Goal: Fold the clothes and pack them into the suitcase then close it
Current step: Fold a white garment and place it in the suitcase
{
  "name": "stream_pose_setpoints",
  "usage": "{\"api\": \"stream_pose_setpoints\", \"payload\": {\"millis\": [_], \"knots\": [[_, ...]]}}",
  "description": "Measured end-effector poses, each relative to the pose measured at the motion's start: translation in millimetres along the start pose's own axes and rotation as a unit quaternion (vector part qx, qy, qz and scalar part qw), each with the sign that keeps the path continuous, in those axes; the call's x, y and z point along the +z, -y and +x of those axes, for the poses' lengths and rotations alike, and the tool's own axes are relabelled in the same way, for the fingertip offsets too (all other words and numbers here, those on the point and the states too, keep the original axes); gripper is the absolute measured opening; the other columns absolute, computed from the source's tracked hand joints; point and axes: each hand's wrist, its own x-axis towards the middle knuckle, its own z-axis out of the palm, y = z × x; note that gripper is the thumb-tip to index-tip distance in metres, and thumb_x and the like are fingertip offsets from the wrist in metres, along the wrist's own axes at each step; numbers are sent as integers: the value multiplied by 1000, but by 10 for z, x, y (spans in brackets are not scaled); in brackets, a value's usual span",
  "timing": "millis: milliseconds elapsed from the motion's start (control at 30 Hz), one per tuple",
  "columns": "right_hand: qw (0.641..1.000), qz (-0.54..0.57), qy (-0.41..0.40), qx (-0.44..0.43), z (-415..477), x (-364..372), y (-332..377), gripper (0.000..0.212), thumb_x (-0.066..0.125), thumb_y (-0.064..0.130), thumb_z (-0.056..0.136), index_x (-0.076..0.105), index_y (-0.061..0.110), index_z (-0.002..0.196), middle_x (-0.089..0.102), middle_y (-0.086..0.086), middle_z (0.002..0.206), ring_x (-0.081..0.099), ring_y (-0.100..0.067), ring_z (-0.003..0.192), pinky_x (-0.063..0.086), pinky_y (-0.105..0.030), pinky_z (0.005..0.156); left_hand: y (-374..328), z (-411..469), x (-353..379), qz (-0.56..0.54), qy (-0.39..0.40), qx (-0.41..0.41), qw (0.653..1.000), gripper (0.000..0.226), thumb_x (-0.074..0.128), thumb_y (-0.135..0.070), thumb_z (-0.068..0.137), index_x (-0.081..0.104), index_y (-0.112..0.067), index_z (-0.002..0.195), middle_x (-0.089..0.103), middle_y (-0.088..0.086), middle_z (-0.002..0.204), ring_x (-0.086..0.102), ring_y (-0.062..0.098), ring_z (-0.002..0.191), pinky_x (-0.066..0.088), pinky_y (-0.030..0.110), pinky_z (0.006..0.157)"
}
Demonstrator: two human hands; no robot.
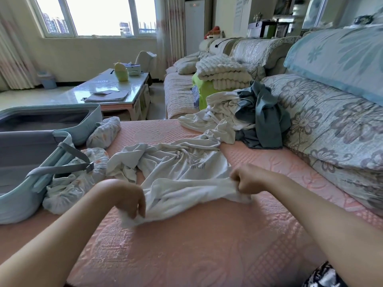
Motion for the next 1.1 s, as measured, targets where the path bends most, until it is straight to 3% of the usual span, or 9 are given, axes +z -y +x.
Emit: {"api": "stream_pose_setpoints", "payload": {"millis": [100,233,333,433,600,800,867,1000,1100], "knots": [[978,45,203,20,-77,111,38,18,57,2,80,68,15,74,65,-1,78,58,-18,69,47,-31,62,-130,17,98,19,31,-21,999,23,62,-26,88,75,-23,107,71,-8,87,66,14,77,55,28,74],[993,99,68,-1,-52,127,126,29,56,10,81,78,28,87,70,13,88,64,-11,80,53,-22,67,-470,206,216,-47,-299,110,947,24,65,-39,83,64,-31,106,58,-10,110,56,15,101,50,30,84],[1000,-6,-5,-4,-24,191,133,40,68,34,81,63,35,121,56,11,121,55,-13,105,49,-29,86,-651,405,343,-17,-344,123,931,58,62,-44,90,39,-35,142,37,-6,145,38,20,131,36,37,105],[999,-41,7,20,46,365,83,61,77,24,80,53,37,134,55,6,129,56,-18,111,50,-34,90,-608,594,398,-33,-348,39,936,73,59,-13,90,24,-30,152,43,5,141,48,27,124,40,38,99],[999,31,3,-24,-3,226,36,36,57,3,86,71,26,110,58,9,96,57,-14,87,48,-25,70,-559,535,169,-215,-369,33,904,47,49,4,79,67,-26,111,62,1,108,62,17,93,48,22,73],[940,65,329,58,-29,170,-64,13,71,26,87,76,21,98,63,4,76,54,-14,56,38,-23,51,-769,299,170,-167,80,160,970,27,62,-18,83,78,-36,95,70,-13,108,62,10,104,50,30,96],[957,153,243,38,58,152,-92,11,65,26,91,74,22,94,73,4,87,63,-14,62,42,-24,53,-801,352,119,-206,75,155,963,16,63,-22,87,77,-30,93,73,-5,98,65,12,87,53,29,77],[985,162,-57,9,374,59,-147,22,56,17,88,76,24,94,69,9,94,64,-10,82,49,-24,73,-838,609,-268,-247,-172,160,940,27,54,-9,92,67,-29,81,69,-8,78,67,8,66,47,16,59],[983,156,-99,16,656,48,-238,28,52,14,87,75,26,99,65,9,103,60,-11,94,49,-25,82,-925,955,-563,-248,-307,131,910,29,55,-7,88,66,-32,78,68,-4,79,62,12,64,48,20,59]]}}
